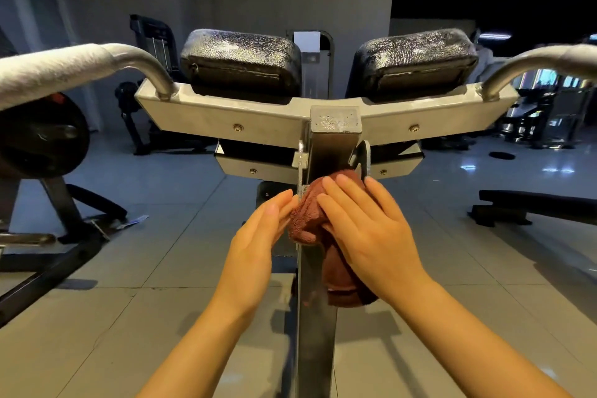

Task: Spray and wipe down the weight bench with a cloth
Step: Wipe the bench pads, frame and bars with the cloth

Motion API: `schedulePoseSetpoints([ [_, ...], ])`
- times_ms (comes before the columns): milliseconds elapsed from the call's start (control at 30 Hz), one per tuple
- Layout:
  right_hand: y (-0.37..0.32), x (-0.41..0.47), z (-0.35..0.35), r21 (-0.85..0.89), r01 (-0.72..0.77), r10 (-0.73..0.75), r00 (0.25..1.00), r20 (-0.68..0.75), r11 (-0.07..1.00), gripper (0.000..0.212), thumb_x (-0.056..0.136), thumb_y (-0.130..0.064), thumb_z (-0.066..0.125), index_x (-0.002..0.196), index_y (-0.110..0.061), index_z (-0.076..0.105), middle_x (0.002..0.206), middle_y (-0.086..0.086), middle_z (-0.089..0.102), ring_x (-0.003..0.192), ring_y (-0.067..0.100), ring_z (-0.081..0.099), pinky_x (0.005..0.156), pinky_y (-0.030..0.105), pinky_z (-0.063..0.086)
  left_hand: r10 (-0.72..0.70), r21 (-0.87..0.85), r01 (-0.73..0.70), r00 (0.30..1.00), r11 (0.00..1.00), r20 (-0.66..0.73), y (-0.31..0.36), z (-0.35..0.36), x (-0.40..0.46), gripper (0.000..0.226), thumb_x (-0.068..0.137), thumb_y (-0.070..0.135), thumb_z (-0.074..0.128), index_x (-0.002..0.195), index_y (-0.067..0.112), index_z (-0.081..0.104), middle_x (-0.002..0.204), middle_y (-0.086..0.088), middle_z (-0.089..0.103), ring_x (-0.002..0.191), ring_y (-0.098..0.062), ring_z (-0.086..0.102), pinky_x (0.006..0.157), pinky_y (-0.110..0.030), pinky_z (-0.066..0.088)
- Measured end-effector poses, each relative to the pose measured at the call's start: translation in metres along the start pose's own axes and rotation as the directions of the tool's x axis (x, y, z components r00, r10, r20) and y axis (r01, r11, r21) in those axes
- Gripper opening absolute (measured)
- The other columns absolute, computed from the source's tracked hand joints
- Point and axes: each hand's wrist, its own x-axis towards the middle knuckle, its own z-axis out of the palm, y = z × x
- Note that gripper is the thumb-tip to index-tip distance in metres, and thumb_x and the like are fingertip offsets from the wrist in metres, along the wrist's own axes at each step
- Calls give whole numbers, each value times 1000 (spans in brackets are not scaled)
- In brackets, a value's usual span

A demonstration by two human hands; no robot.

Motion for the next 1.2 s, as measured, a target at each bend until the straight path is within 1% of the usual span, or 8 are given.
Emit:
schedulePoseSetpoints([
  [200,-3,-7,-12,-5,-53,53,998,-41,999,35,85,-19,67,115,0,68,119,19,67,115,33,62,106,43,36,-3,9,3,1000,1000,14,-1,2,-1,49,84,51,28,125,35,50,125,22,57,113,12,54,85,-1,40],
  [367,-21,-17,-22,101,-79,88,992,-90,992,35,97,-26,49,107,0,71,110,16,70,108,31,66,101,40,42,-12,45,11,999,999,33,-3,1,-5,44,89,52,28,128,38,45,132,22,52,118,13,50,92,-2,38],
  [500,-24,-24,-29,245,-145,169,982,-79,958,49,107,-28,29,112,2,68,111,18,69,115,27,57,111,28,35,-5,76,2,999,997,41,1,3,-9,36,90,50,29,123,45,44,125,29,51,117,16,47,92,-1,38],
  [700,-3,28,-50,318,-190,276,927,-253,929,31,100,-12,46,122,4,61,124,21,62,125,28,49,115,30,32,81,138,-79,997,987,-8,14,-3,0,42,87,66,31,121,49,46,112,44,55,115,18,47,95,-5,39],
  [800,14,79,-35,310,-289,341,931,-129,906,39,97,-16,48,132,0,55,135,16,56,132,28,43,118,36,28,124,168,-116,991,979,-39,25,-3,12,36,88,64,30,118,52,47,113,43,55,117,16,47,99,-11,40],
  [967,13,97,-2,159,-243,254,966,-52,957,46,97,-29,43,134,-6,54,138,14,55,131,30,44,117,40,19,170,256,-141,981,956,-98,32,-4,21,26,92,48,38,117,52,45,117,36,50,111,25,43,88,0,37],
  [1067,32,90,-7,164,-57,71,995,-76,985,40,94,-16,51,131,-4,57,135,13,57,129,29,47,115,40,26,218,332,-167,968,928,-122,26,3,26,37,96,22,55,109,54,45,110,37,50,103,28,44,79,5,35],
  [1200,56,69,-15,127,16,-2,994,-110,992,37,93,-10,51,127,-4,62,133,14,59,126,28,53,111,36,38,234,380,-167,963,910,-136,15,8,30,44,92,18,61,108,56,47,113,33,52,107,20,48,81,-1,39],
])
